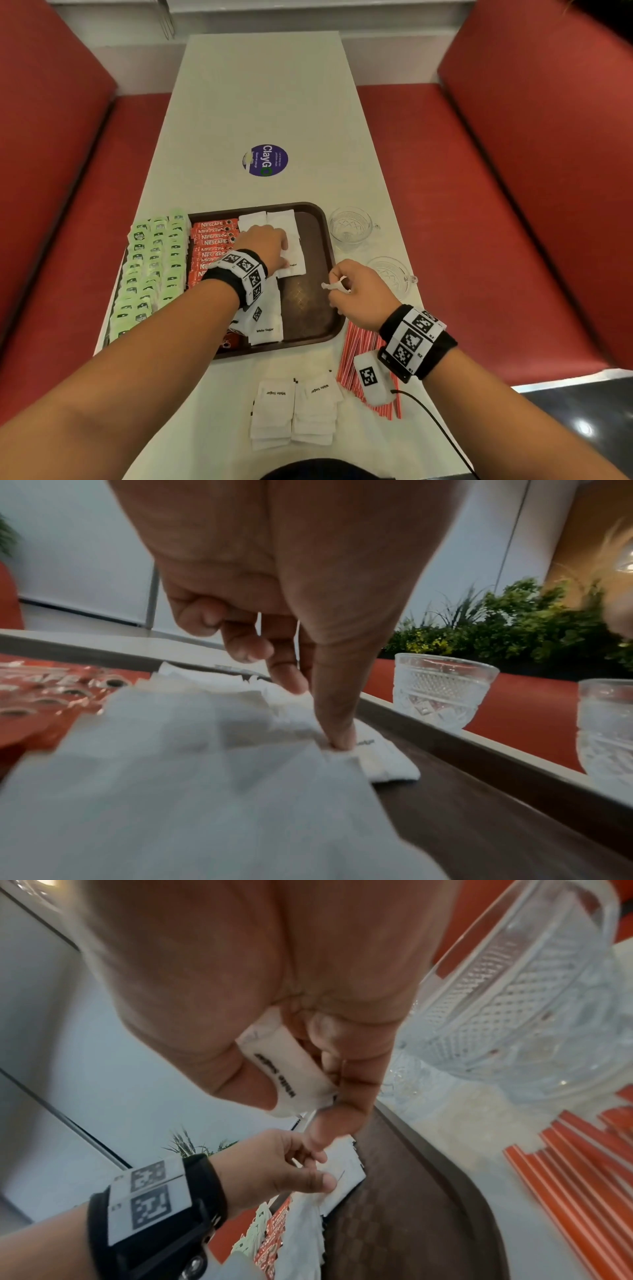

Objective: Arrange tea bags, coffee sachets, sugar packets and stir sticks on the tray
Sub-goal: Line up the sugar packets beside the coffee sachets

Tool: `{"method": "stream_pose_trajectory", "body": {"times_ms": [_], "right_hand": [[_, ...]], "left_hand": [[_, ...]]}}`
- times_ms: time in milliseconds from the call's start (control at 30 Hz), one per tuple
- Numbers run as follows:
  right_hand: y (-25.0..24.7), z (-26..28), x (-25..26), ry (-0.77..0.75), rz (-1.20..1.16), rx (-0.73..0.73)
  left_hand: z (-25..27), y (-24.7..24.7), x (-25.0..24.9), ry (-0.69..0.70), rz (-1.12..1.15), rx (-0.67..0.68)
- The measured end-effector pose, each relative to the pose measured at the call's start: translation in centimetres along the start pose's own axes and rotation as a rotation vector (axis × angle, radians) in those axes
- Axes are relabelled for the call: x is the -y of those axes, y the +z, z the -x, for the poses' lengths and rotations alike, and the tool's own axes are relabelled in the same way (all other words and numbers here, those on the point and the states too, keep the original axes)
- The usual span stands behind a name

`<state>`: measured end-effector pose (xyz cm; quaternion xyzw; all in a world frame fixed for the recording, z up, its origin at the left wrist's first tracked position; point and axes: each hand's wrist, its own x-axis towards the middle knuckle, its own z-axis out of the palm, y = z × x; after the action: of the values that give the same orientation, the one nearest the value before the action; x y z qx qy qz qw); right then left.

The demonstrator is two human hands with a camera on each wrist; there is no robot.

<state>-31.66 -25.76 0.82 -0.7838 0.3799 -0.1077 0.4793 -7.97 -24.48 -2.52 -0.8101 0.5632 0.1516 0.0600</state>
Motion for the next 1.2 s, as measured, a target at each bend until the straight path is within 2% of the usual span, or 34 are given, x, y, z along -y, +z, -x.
{"method": "stream_pose_trajectory", "body": {"times_ms": [133, 233, 333, 500, 600, 733, 833, 933, 1067, 1133, 1200], "right_hand": [[-0.3, 0.0, -0.3, 0.002, -0.048, 0.017], [-0.3, -0.2, -0.6, -0.018, 0.014, -0.005], [-0.3, -0.5, -0.9, -0.010, 0.026, -0.023], [-0.4, -0.4, -0.7, -0.028, 0.036, -0.048], [-0.3, -0.3, -0.6, -0.015, 0.012, -0.065], [-0.2, -0.2, -0.3, 0.004, -0.032, -0.069], [-0.2, -0.3, -0.2, 0.016, -0.066, -0.090], [0.0, -0.4, -0.2, 0.010, -0.088, -0.092], [0.6, -0.4, -0.2, 0.010, -0.077, -0.089], [0.8, 0.0, -0.3, 0.011, -0.080, -0.072], [0.9, 0.5, -0.3, 0.014, -0.062, -0.011]], "left_hand": [[-0.2, -0.1, -1.5, 0.179, 0.063, -0.032], [-0.8, 0.3, -2.7, 0.293, -0.025, 0.053], [-1.3, 0.4, -2.9, 0.294, -0.115, 0.127], [-1.6, 0.5, -2.8, 0.316, -0.121, 0.125], [-0.7, -0.4, -2.5, 0.348, 0.007, 0.050], [2.2, -2.6, -2.6, 0.394, 0.330, -0.099], [5.0, -3.7, -2.5, 0.397, 0.538, -0.037], [6.3, -3.4, -2.3, 0.422, 0.487, -0.016], [6.0, -2.7, -1.5, 0.358, 0.469, -0.092], [5.1, -2.2, -0.4, 0.244, 0.432, -0.130], [4.2, -1.5, 0.6, 0.124, 0.359, -0.101]]}}
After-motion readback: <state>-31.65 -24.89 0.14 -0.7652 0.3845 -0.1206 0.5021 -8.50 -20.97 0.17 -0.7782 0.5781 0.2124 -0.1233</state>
